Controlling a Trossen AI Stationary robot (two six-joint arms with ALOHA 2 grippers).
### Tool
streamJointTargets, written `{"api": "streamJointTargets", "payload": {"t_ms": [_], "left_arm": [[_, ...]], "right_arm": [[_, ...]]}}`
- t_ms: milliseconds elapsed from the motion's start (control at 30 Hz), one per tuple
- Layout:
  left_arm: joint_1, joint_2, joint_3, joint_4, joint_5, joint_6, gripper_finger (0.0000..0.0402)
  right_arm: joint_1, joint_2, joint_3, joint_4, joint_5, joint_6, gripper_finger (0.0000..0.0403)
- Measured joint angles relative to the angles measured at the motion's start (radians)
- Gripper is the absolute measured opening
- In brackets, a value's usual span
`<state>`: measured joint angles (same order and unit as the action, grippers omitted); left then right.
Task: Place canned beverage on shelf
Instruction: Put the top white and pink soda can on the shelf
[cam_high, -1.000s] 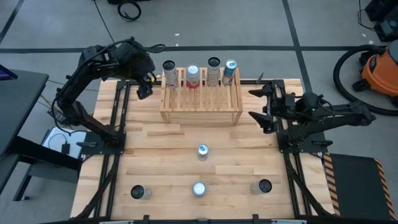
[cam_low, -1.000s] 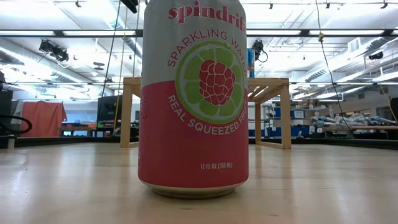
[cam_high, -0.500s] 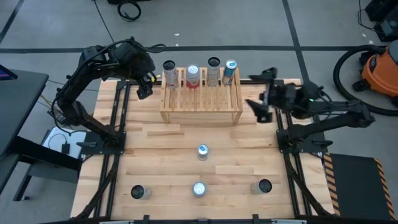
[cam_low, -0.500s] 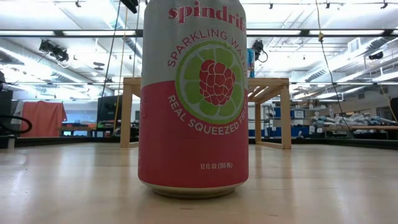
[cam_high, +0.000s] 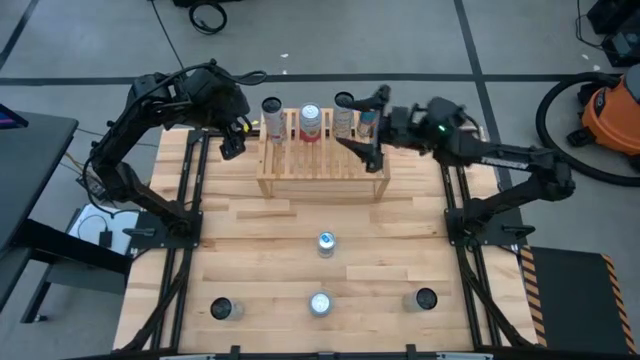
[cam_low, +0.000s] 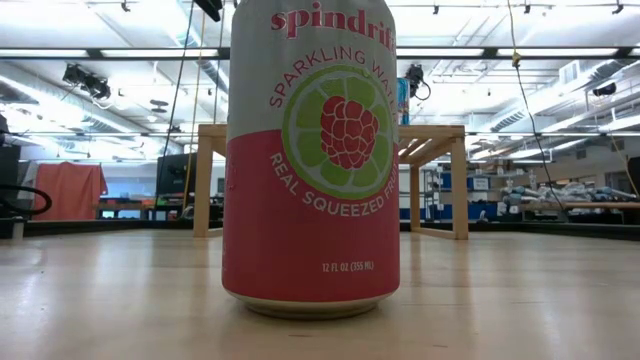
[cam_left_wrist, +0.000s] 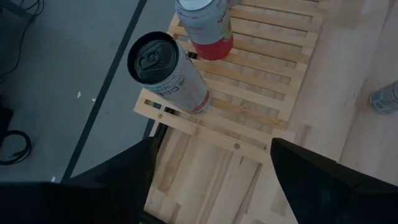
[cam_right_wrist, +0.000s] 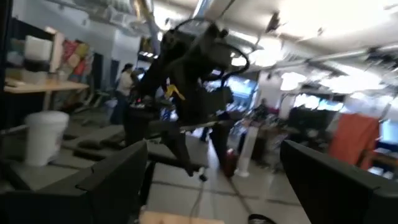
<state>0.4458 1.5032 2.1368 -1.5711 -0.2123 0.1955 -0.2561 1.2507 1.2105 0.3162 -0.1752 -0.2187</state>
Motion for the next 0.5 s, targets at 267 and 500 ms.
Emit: {"api": "streamJointTargets", "payload": {"t_ms": [267,500], "left_arm": [[0.0,0.0,0.0,0.0,0.0,0.01,0.0318],[0.0,0.0,0.0,0.0,0.0,0.032,0.0318]], "right_arm": [[-0.086,0.171,0.225,-0.151,-0.036,0.041,0.039],[-0.144,0.283,0.358,-0.178,-0.158,0.067,0.0396]]}}
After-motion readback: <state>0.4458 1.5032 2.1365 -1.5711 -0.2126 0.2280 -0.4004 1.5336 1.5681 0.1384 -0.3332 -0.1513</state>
